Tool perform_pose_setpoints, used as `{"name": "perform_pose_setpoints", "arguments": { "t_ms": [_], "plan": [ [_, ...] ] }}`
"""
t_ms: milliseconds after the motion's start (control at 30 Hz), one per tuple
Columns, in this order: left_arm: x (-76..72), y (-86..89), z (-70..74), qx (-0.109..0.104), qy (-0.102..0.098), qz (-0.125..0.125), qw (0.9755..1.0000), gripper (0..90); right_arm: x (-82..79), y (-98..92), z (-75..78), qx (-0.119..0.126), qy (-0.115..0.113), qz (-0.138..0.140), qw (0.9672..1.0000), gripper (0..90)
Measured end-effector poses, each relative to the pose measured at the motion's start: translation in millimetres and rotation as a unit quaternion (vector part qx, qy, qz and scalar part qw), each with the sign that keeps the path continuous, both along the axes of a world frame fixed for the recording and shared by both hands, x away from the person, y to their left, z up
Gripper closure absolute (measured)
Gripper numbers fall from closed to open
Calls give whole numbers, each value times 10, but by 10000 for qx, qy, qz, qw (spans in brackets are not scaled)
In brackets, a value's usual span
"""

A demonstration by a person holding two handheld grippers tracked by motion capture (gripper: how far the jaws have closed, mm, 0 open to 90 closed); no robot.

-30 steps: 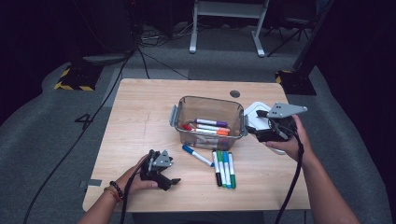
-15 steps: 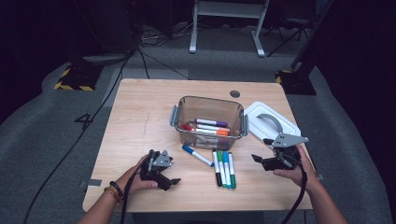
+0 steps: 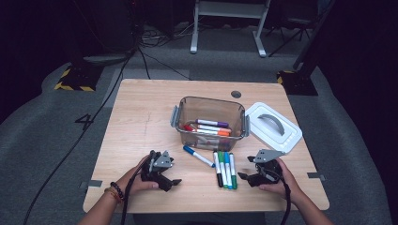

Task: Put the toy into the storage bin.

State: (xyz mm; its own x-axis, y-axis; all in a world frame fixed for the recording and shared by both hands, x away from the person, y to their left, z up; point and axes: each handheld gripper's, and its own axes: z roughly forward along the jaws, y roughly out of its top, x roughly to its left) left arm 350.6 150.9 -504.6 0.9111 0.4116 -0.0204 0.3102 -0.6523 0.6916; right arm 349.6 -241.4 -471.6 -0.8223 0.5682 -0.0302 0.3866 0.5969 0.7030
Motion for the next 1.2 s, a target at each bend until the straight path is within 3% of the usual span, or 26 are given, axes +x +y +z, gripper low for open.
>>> {"name": "perform_pose_setpoints", "arguments": {
  "t_ms": [233, 600, 833, 1033, 1200],
  "plan": [
    [0, 0, 0, 1, 0, -1, 10000, 136, -36, 150, -65, -72, 69, 223, 9997, 236],
    [0, -1, -1, -7, 4, 5, 10000, 136, 7, 109, -87, -15, 75, 20, 10000, 236],
    [0, 0, 0, 0, 1, -1, 10000, 136, -28, 151, -85, -74, 25, 122, 9999, 237],
    [0, 0, 0, 4, -1, -2, 10000, 136, 5, 86, -142, -285, 26, -18, 9996, 247],
    [-1, 1, 1, 6, -3, -3, 10000, 136, 43, -109, -182, -440, 82, -335, 9984, 264]
  ]
}}
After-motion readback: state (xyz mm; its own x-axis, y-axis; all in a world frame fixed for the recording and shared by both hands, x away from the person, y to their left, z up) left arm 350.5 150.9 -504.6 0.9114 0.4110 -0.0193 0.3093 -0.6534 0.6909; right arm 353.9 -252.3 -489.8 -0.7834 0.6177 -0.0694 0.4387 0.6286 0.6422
